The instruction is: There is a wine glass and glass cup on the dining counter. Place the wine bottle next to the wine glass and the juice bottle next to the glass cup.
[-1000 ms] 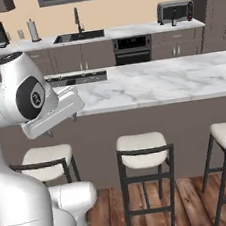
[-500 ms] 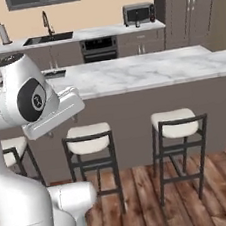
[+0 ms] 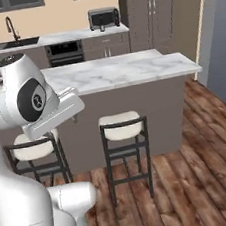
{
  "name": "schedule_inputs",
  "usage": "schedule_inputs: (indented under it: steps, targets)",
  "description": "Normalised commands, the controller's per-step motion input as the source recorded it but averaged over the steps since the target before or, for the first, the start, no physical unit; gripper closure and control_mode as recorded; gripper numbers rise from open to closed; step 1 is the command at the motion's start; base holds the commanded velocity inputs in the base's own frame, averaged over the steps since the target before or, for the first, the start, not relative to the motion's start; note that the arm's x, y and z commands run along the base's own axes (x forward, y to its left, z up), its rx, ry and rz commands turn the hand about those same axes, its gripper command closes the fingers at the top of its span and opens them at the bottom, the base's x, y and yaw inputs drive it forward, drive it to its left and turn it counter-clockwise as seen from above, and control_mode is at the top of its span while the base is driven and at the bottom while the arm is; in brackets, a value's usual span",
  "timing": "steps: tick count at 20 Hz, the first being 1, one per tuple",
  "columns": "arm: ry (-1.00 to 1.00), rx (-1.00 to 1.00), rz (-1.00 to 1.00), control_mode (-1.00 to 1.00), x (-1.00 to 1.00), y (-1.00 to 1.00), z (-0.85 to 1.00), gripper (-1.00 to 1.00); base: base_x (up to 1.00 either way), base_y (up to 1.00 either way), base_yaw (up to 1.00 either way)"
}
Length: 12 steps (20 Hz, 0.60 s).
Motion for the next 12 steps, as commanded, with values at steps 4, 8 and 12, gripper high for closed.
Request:
schedule_inputs:
  steps: [4,8,12]
  targets:
    - [0.00,0.00,0.00,1.00,0.00,0.00,0.00,-1.00,0.06,-1.00,-0.15]
    - [0.00,0.00,0.00,1.00,0.00,0.00,0.00,-1.00,0.16,-1.00,-0.15]
    - [0.00,0.00,0.00,1.00,0.00,0.00,0.00,-1.00,0.42,-1.00,-0.21]
